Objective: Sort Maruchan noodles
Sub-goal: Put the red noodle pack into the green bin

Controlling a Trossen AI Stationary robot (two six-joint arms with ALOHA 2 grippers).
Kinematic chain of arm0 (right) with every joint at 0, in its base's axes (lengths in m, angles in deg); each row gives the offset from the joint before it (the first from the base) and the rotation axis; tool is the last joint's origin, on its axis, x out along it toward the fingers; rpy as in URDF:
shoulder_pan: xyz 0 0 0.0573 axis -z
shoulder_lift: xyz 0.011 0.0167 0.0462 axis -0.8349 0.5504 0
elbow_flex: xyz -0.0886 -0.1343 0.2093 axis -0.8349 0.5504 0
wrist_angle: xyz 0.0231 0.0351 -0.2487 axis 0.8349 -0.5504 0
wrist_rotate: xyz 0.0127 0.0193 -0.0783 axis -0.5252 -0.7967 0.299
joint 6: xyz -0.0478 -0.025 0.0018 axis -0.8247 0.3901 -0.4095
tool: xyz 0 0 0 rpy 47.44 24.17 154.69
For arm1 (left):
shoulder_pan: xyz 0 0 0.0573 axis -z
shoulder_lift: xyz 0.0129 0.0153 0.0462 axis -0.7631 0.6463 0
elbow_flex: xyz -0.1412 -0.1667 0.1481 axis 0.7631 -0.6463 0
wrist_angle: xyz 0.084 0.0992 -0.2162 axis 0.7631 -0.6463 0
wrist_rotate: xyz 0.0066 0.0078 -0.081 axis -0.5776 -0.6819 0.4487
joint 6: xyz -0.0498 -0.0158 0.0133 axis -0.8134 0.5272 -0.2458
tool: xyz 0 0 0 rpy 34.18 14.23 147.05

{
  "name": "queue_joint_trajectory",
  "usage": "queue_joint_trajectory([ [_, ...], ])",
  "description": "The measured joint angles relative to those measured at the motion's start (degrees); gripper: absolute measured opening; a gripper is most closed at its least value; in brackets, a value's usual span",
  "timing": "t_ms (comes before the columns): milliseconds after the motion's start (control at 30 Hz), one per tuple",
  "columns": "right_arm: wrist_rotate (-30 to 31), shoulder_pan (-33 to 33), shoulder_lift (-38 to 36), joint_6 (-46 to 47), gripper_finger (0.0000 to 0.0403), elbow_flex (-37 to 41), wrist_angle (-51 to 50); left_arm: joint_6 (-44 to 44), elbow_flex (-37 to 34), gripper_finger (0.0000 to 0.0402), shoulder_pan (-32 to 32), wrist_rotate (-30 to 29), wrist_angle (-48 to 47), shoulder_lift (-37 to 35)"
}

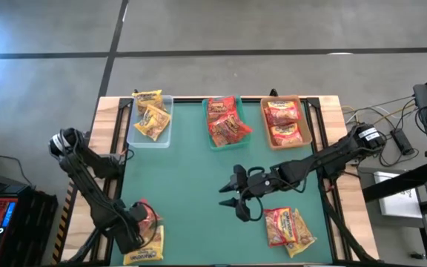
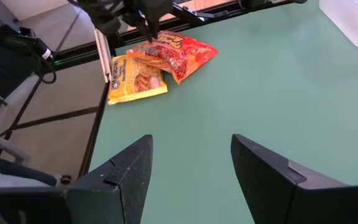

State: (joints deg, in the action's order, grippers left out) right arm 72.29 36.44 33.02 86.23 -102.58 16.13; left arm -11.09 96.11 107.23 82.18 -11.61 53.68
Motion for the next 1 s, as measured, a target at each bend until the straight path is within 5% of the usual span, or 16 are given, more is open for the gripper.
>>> queue_joint_trajectory([
  [333,-0.02,0.02,0.00,0.59,0.0205,0.00,0.00,9.00,-0.47,0.0039,-1.97,-4.03,-0.08,6.13],
  [667,-0.02,-0.22,0.01,4.29,0.0205,0.07,0.45,23.76,-0.53,0.0039,-13.21,-23.72,2.01,8.77],
  [833,0.04,-0.59,2.61,7.93,0.0205,0.17,1.24,36.95,-0.53,0.0039,-21.42,-31.20,12.59,10.78],
  [1000,0.29,-0.85,8.60,11.99,0.0205,0.17,3.76,52.35,-0.53,0.0039,-29.05,-32.34,31.62,14.45],
])
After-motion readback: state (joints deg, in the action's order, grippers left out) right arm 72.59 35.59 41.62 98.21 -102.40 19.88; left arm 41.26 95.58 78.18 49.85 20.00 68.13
